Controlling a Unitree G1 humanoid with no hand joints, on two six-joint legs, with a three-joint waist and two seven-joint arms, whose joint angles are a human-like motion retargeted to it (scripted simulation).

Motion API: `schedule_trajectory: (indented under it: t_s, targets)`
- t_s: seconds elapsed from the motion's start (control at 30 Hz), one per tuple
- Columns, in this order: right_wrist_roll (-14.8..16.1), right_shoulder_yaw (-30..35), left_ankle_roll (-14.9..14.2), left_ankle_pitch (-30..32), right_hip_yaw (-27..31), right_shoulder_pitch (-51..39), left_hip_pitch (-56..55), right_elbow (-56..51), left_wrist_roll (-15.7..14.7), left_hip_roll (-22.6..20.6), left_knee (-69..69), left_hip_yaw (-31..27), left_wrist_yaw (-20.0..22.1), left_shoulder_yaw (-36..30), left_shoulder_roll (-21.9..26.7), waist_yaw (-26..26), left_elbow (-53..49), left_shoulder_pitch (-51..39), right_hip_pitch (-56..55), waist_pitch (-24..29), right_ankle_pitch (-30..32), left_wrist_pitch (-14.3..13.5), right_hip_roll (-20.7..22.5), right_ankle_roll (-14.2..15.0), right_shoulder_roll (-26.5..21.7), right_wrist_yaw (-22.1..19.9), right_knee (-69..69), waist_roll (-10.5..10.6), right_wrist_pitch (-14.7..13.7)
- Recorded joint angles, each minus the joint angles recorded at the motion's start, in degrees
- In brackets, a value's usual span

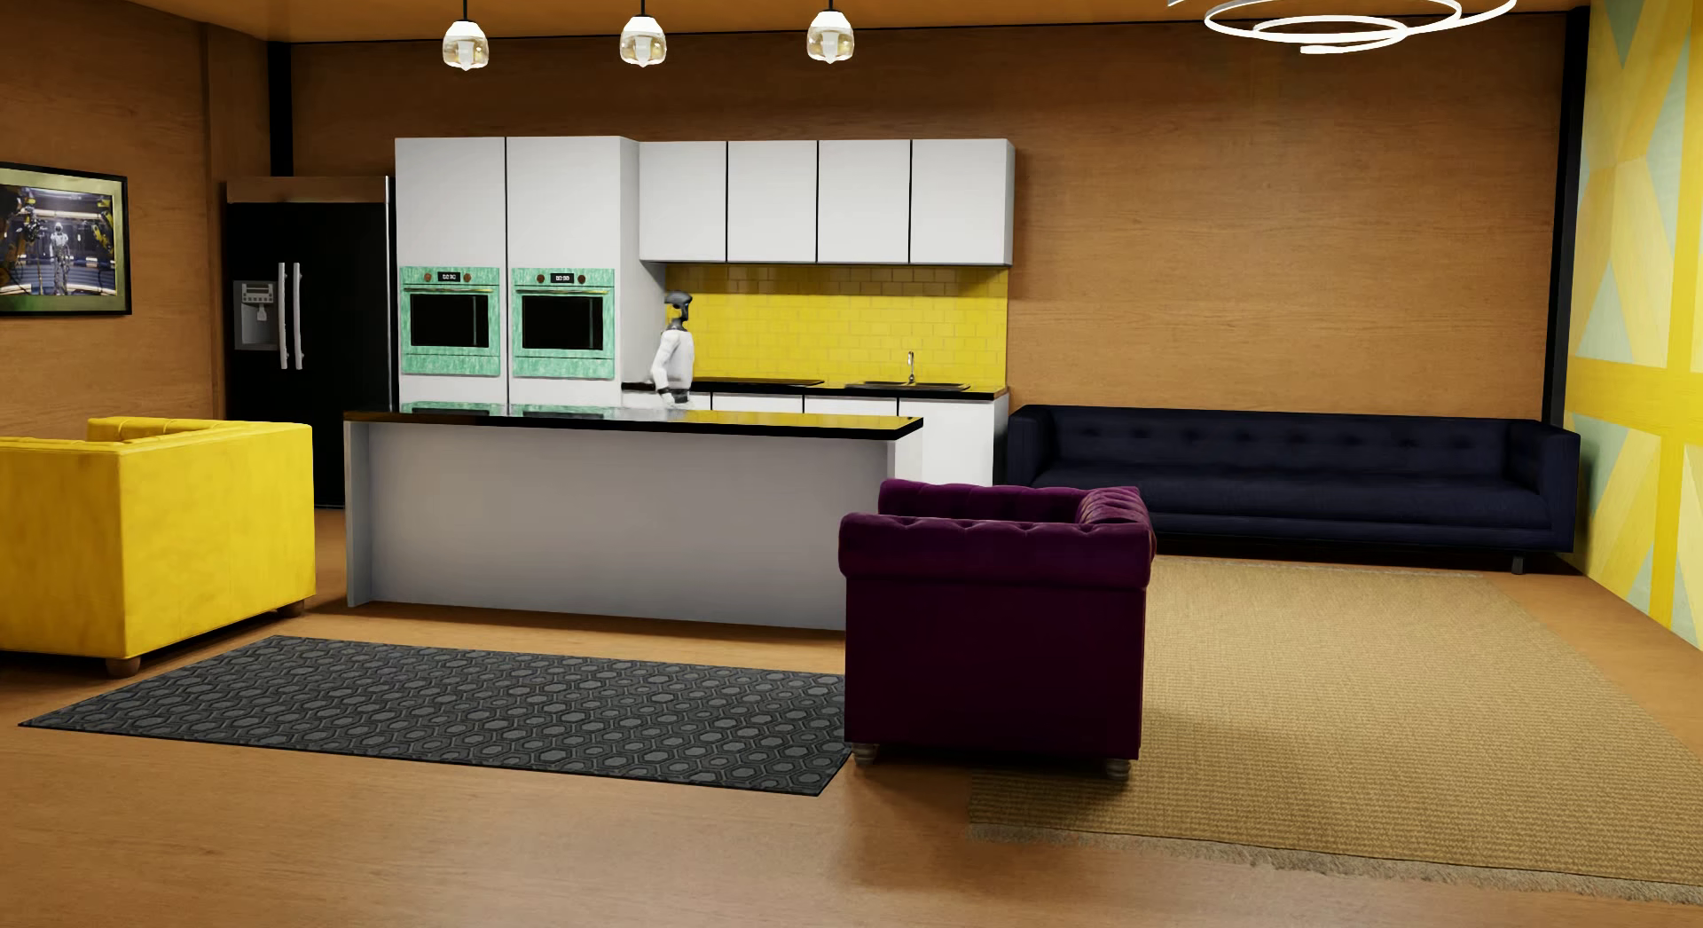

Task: Avoid the counter

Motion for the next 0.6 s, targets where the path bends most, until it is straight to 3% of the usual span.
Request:
schedule_trajectory:
  t_s: [0.03,0.07,0.13,0.17,0.23,0.27,0.3,0.33,0.4,0.47,0.53,0.6]
  targets:
    - [0.0,-0.6,0.0,-0.4,0.0,-0.9,-2.1,-2.1,0.0,0.1,-11.7,0.0,0.0,-0.2,0.2,2.7,0.2,1.3,5.0,0.1,-1.4,0.0,-0.9,0.0,-0.3,0.0,-2.2,-0.6,0.0]
    - [0.0,-1.4,0.0,-7.5,0.0,-2.4,-4.9,-3.7,0.0,1.1,-21.3,0.0,0.0,-0.5,0.2,4.3,0.2,1.9,8.0,-0.5,-3.1,0.0,-0.7,0.0,-0.9,0.0,-3.3,-0.2,0.0]
    - [0.0,-3.4,0.0,-29.1,0.0,-5.0,-8.8,-5.0,0.0,3.7,-28.0,0.0,0.0,-1.7,0.6,7.4,0.1,3.0,12.5,-1.2,-5.0,0.0,-1.8,0.0,-1.5,0.0,-2.1,0.1,0.0]
    - [0.0,-4.4,0.0,-27.3,0.0,-5.6,-10.1,-4.5,0.0,4.2,-27.5,0.0,0.0,-2.2,0.9,9.0,-0.1,3.6,14.8,-1.0,-3.2,0.0,-3.2,0.0,-1.4,0.0,-0.8,-0.4,0.0]
    - [0.0,-6.0,0.0,-5.5,0.0,-4.4,-13.1,-2.1,0.0,1.3,-20.8,0.0,0.0,-2.5,1.0,9.5,1.0,4.4,15.6,-1.9,9.8,0.0,-7.4,0.0,-0.5,0.0,7.6,-2.8,0.0]
    - [0.0,-4.9,0.0,0.7,0.0,-3.4,-13.1,0.4,0.0,-1.3,-16.4,0.0,0.0,-2.1,1.1,8.3,2.2,4.2,12.0,-2.4,18.9,0.0,-9.1,0.0,0.0,0.0,16.9,-4.6,0.0]
    - [0.0,-2.9,0.0,0.9,0.0,-2.4,-11.2,2.7,0.0,-3.7,-13.5,0.0,0.0,-1.0,1.4,6.6,3.4,3.3,6.1,-2.5,23.2,0.0,-9.9,0.0,0.0,0.0,28.5,-5.9,0.0]
    - [0.0,-1.9,0.0,-1.3,0.0,-1.2,-7.4,3.0,0.0,-6.1,-13.4,0.0,0.0,1.0,1.4,4.4,3.7,2.0,-0.9,-2.1,19.6,0.0,-10.3,0.0,-0.1,0.0,39.7,-6.7,0.0]
    - [0.0,1.0,0.0,-9.1,0.0,0.9,5.3,3.8,0.0,-7.2,-19.1,0.0,0.0,2.6,2.0,-2.4,2.3,-1.0,-12.9,-0.8,5.8,0.0,-7.8,0.0,-0.6,0.0,49.0,-6.1,0.0]
    - [0.0,1.8,0.0,-18.0,0.0,3.8,18.8,6.2,0.0,-5.7,-26.3,0.0,0.0,4.1,3.8,-9.9,-4.6,-2.4,-21.7,0.0,3.1,0.0,-5.1,0.0,-1.3,0.0,40.2,-4.3,0.0]
    - [0.0,1.9,0.0,-29.7,0.0,6.6,29.8,8.4,0.0,-3.5,-30.8,0.0,0.0,7.0,4.8,-15.4,-10.4,-4.4,-28.2,-0.6,4.9,0.0,-5.3,0.0,-2.2,0.0,21.7,-3.3,0.0]
    - [0.0,2.1,0.0,-36.4,0.0,8.3,36.0,11.4,0.0,-2.7,-30.1,0.0,0.0,9.5,5.5,-18.6,-14.8,-7.7,-31.3,-2.5,9.3,0.0,-6.8,0.0,-2.8,0.0,0.6,-3.6,0.0]
